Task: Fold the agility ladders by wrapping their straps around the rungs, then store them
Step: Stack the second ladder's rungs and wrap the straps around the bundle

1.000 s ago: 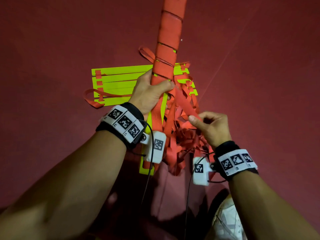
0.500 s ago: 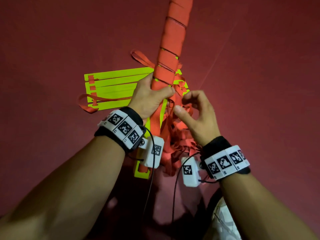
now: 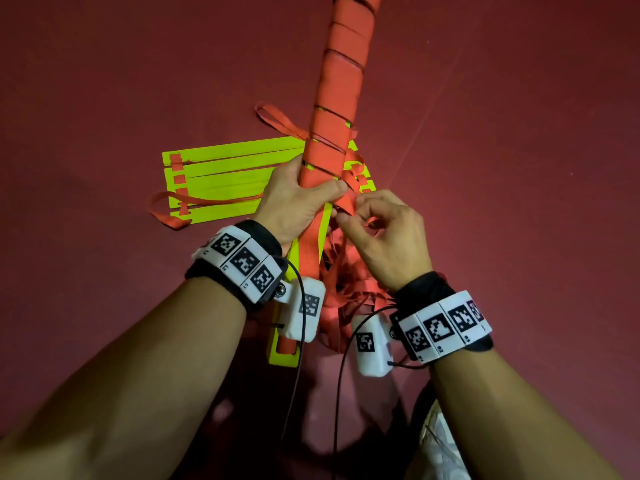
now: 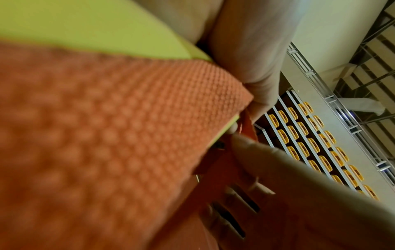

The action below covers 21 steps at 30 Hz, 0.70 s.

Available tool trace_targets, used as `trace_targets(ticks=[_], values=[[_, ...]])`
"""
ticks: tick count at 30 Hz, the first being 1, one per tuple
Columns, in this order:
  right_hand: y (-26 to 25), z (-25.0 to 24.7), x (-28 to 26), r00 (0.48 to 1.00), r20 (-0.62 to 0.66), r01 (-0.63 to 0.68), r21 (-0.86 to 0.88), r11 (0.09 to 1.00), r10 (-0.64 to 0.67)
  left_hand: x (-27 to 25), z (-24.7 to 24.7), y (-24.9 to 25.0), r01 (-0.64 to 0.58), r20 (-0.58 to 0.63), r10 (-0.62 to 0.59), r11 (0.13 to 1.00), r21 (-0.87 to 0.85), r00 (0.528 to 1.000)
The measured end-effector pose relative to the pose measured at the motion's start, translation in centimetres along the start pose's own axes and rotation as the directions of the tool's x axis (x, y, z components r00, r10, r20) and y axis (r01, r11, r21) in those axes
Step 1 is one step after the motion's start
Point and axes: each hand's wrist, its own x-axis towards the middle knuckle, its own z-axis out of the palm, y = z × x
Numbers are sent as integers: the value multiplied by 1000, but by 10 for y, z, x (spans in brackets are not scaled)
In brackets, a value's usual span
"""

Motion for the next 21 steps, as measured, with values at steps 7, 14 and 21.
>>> trace_targets(ticks=[7,14,21], values=[[3,-6,4,991,-115,54,-64,996,-61,2,0,-4,-15,18,14,998,57,1000],[13,-13,3,980,191,-128,404,906,53,4,-4,-7,22,18,-22,1000,-19,1000],[27,-11,9,952,306,-99,226,969,26,2,-3,-6,50,102,-44,997,-61,994]])
